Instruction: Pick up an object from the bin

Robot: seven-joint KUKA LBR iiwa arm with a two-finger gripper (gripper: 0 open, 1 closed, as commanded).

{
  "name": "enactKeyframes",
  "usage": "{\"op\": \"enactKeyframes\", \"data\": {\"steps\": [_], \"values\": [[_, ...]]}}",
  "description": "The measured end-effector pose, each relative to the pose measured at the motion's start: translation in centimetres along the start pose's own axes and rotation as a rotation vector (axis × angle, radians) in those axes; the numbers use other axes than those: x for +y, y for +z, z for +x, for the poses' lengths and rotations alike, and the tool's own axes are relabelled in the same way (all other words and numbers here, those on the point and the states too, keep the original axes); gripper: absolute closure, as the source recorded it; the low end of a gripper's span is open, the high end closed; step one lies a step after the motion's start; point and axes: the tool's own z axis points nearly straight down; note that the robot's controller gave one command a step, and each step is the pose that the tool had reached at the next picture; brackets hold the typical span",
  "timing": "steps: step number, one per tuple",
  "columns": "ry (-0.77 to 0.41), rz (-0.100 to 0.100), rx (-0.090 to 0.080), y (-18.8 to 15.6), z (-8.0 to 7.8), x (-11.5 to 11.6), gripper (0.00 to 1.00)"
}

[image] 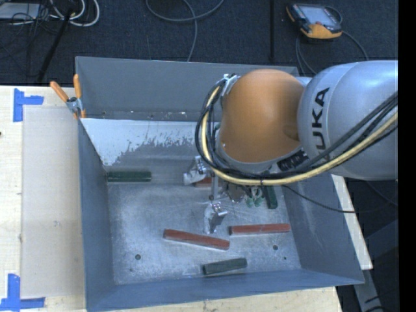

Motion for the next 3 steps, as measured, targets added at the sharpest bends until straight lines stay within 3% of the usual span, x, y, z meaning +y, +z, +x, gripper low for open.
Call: {"op": "enactKeyframes", "data": {"steps": [1,2,3], "values": [[-0.211,-0.002,0.009,6.3,1.3,0.3,0.0],[-0.317,-0.003,-0.013,13.9,5.1,0.0,1.0],[-0.317,-0.003,-0.014,13.9,5.1,0.0,1.0]]}}
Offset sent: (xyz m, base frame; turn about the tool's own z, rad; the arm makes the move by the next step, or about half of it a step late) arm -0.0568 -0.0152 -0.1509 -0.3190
